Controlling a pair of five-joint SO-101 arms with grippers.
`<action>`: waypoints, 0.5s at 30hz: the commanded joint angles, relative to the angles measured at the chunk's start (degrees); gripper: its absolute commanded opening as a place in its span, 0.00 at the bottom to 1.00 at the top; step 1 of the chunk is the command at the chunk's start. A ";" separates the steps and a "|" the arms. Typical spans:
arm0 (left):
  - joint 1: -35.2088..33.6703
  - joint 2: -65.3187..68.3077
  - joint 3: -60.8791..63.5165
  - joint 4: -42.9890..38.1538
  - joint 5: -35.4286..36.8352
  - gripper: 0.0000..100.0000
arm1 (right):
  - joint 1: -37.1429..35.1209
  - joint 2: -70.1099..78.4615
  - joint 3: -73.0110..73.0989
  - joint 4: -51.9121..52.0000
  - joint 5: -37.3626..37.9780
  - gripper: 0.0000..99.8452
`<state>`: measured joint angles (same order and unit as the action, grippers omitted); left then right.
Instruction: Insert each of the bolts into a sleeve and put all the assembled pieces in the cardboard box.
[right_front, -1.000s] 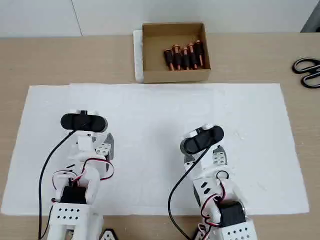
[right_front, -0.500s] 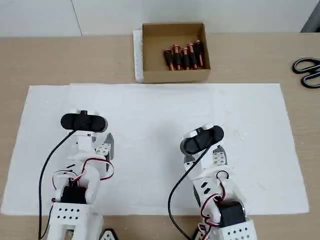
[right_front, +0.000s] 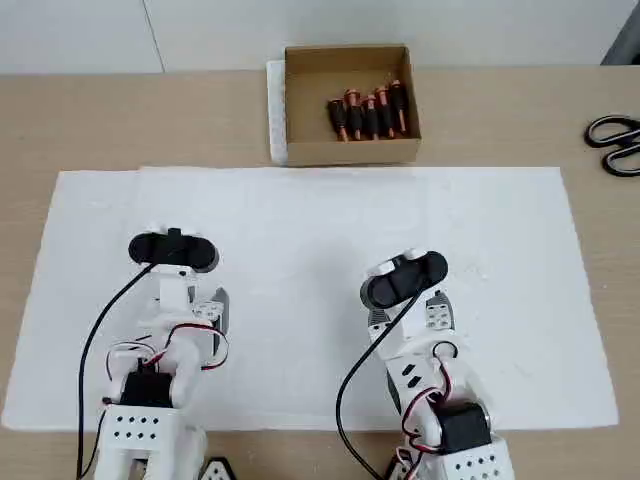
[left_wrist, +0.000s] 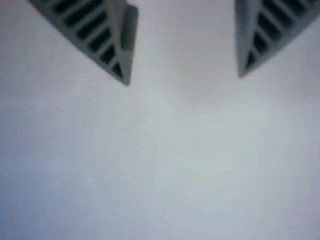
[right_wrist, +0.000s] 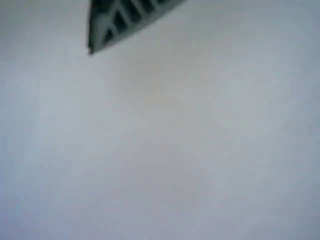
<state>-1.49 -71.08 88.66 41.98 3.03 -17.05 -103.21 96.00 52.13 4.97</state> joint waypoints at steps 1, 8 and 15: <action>0.26 -0.70 -3.30 3.43 -0.09 0.13 | -0.48 -0.66 0.53 0.40 0.09 0.26; 0.44 -0.70 -3.12 1.23 -0.09 0.13 | -0.48 -0.66 0.53 0.40 0.18 0.26; 0.26 -0.70 1.01 -13.45 -0.09 0.13 | -0.48 -0.66 0.53 0.40 0.00 0.26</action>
<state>-1.49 -71.08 89.36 34.59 3.03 -17.05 -103.21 96.00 52.13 4.97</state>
